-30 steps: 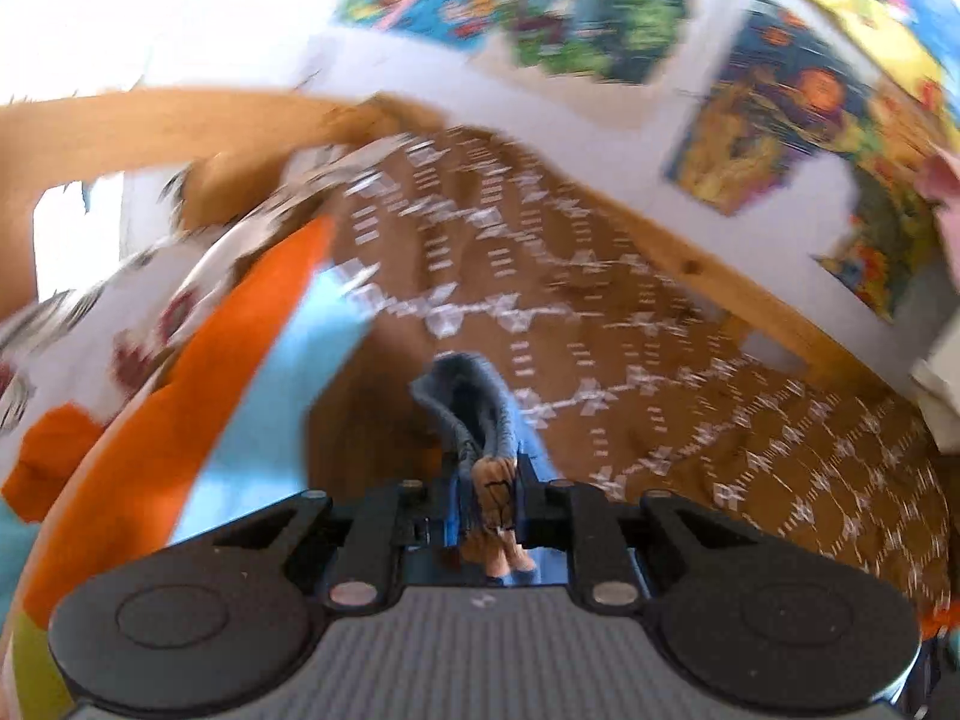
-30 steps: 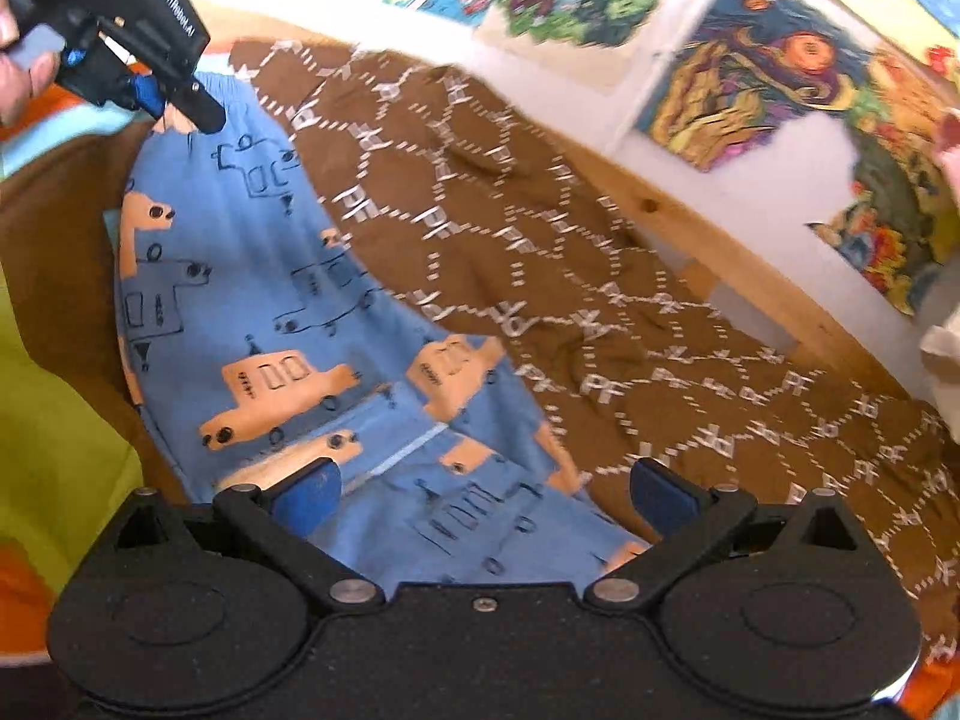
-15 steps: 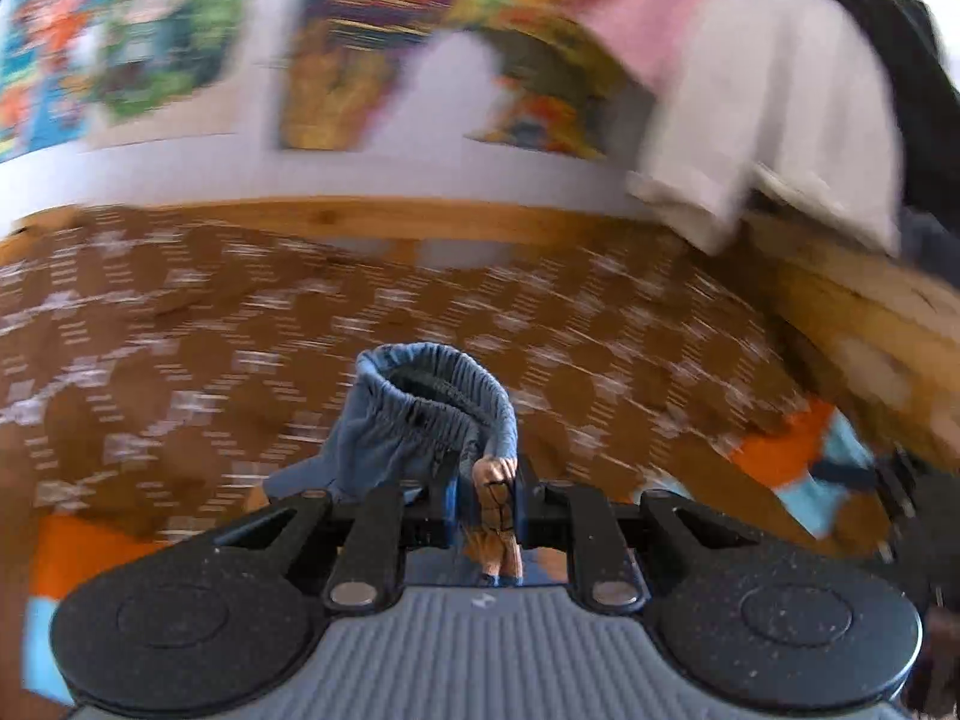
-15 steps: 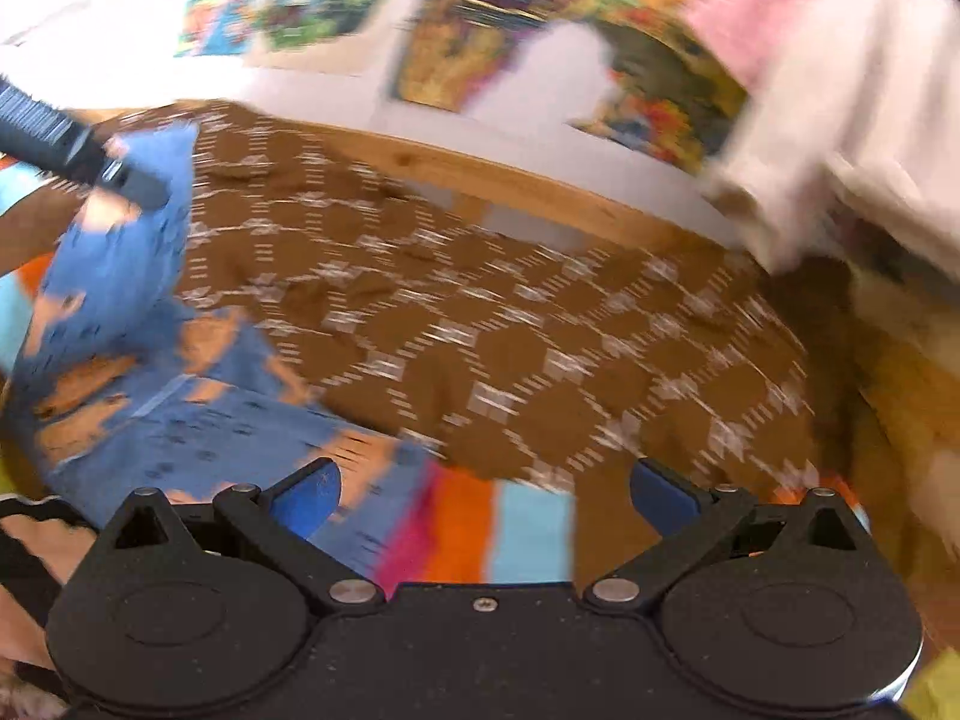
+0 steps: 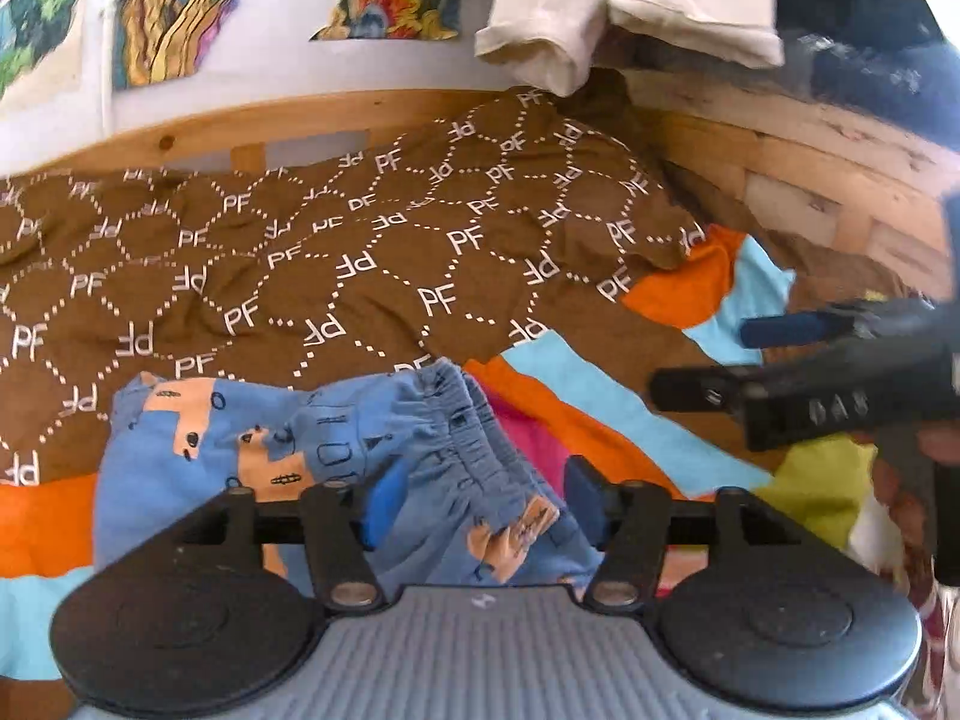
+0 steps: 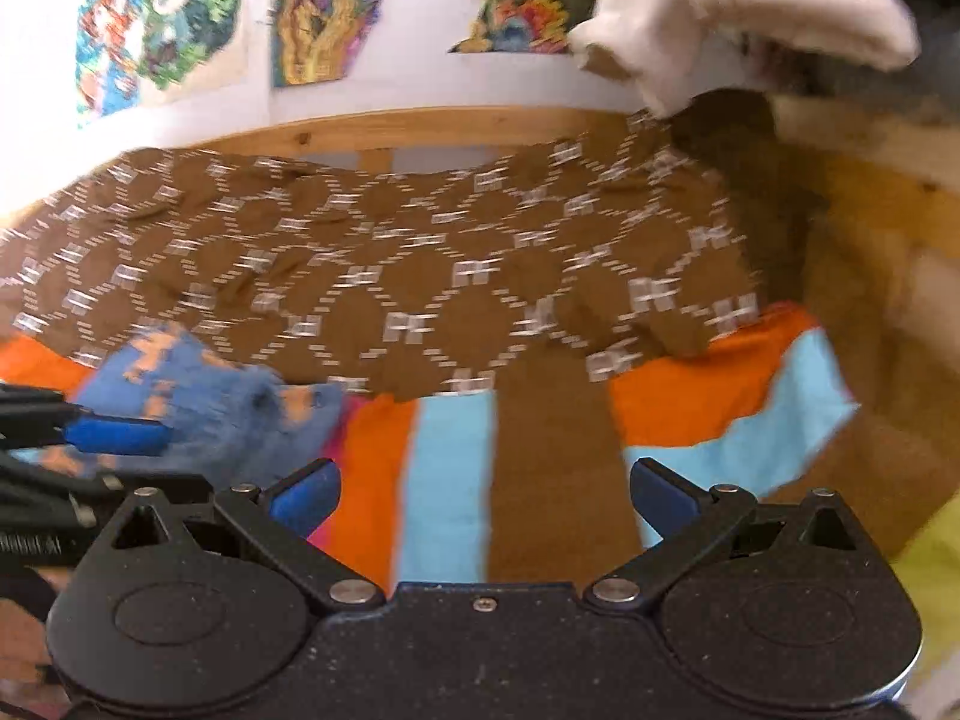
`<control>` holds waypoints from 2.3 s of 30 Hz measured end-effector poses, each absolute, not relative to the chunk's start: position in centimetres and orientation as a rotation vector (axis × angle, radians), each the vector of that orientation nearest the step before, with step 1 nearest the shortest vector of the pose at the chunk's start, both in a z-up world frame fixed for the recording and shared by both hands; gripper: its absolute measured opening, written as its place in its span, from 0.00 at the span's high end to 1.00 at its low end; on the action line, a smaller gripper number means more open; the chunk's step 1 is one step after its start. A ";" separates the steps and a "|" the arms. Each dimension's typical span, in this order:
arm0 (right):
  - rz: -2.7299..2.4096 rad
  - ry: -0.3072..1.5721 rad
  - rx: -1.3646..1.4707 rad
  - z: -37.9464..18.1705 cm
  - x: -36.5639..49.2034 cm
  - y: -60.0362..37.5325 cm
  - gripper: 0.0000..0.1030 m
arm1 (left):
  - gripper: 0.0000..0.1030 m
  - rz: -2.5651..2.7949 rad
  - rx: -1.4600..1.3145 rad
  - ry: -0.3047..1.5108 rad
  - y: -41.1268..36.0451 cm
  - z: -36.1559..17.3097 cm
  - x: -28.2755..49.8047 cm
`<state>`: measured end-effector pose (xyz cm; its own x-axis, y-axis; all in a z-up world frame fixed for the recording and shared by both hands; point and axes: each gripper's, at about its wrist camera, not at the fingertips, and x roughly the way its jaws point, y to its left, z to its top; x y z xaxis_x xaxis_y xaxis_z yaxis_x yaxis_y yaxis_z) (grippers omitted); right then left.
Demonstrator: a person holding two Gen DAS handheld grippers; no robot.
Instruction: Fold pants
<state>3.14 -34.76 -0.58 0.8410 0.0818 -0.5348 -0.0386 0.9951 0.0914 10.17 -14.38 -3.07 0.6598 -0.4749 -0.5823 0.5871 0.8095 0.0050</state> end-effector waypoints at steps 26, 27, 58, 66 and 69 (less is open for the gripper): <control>0.360 0.651 0.465 -1.0 10.7 -32.3 0.91 | 0.96 -0.613 0.228 0.638 -13.1 -3.3 9.9; 0.358 0.648 0.463 -0.6 10.5 -32.4 0.91 | 0.96 -0.620 0.220 0.637 -13.0 -3.2 9.8; 0.118 0.672 -0.087 -3.3 3.2 -27.8 0.01 | 0.15 -0.140 0.201 0.863 -3.2 -4.9 14.2; 0.119 0.543 -0.078 -0.2 4.9 -28.7 0.01 | 0.15 -0.146 0.173 0.760 -4.4 -1.5 16.6; 0.129 0.546 -0.073 -0.4 7.6 -28.5 0.01 | 0.15 -0.175 0.224 0.690 -6.2 -1.2 19.0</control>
<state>7.59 -28.52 -0.35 0.8467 0.1029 -0.5220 -0.1416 0.9893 -0.0348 19.03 -6.21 -1.24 0.7579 -0.0856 -0.6467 0.2330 0.9615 0.1458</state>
